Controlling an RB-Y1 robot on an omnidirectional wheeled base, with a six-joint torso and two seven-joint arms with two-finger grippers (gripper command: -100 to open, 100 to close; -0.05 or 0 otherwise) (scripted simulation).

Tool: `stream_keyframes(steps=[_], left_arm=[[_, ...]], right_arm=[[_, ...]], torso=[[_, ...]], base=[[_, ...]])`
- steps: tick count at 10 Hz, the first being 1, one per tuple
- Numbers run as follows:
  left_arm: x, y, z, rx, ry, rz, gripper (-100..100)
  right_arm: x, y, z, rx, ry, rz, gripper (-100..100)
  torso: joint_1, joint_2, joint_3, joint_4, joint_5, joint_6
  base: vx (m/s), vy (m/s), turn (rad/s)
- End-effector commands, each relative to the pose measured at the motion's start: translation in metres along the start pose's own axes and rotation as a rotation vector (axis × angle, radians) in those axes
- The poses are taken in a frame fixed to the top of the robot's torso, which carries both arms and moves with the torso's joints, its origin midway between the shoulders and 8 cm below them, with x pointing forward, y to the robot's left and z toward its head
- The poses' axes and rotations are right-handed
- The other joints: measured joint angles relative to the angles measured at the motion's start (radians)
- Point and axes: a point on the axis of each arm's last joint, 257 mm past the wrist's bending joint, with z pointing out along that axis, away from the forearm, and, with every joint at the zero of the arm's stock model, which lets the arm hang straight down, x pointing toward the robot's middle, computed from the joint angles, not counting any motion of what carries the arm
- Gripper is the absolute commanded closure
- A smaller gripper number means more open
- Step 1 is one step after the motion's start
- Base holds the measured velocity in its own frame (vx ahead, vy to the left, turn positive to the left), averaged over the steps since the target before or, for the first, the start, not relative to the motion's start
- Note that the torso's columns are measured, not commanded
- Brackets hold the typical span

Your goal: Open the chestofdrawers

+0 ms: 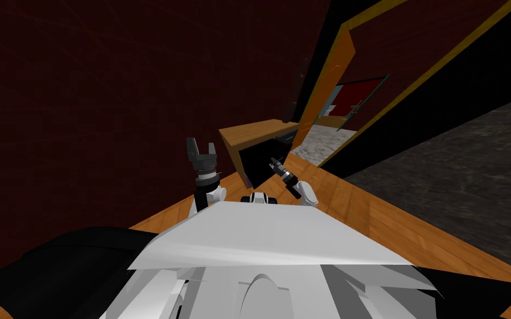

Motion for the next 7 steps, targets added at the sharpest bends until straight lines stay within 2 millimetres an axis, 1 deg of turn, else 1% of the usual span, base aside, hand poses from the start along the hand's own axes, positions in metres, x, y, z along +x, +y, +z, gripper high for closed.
stream_keyframes(steps=[1, 3, 4, 5, 7], left_arm=[[0.0, 0.0, 0.0, 0.0, 0.0, 0.0, 0], [0.0, 0.0, 0.0, 0.0, 0.0, 0.0, 0], [0.0, 0.0, 0.0, 0.0, 0.0, 0.0, 0], [0.0, 0.0, 0.0, 0.0, 0.0, 0.0, 0], [0.0, 0.0, 0.0, 0.0, 0.0, 0.0, 0]], right_arm=[[0.013, -0.012, 0.005, 0.002, 0.007, 0.003, -100], [0.023, -0.022, 0.008, 0.005, 0.012, 0.001, -100], [0.017, -0.013, 0.006, -0.006, 0.009, 0.003, -100], [0.018, -0.013, 0.005, -0.008, 0.012, 0.007, 0], [0.018, -0.011, 0.005, -0.012, 0.013, 0.007, 0]], torso=[[0.0, 0.0, 0.0, 0.0, 0.0, 0.0], [0.001, 0.0, 0.0, 0.001, 0.001, 0.0], [0.002, 0.003, 0.001, 0.004, 0.001, 0.0], [0.002, 0.003, 0.002, 0.003, 0.001, 0.0], [0.001, 0.002, 0.001, 0.002, 0.001, 0.0]], base=[[-0.038, 0.017, 0.016], [-0.032, 0.017, 0.02], [-0.009, 0.005, 0.001], [0.0, 0.0, 0.0], [0.0, 0.0, 0.0]])
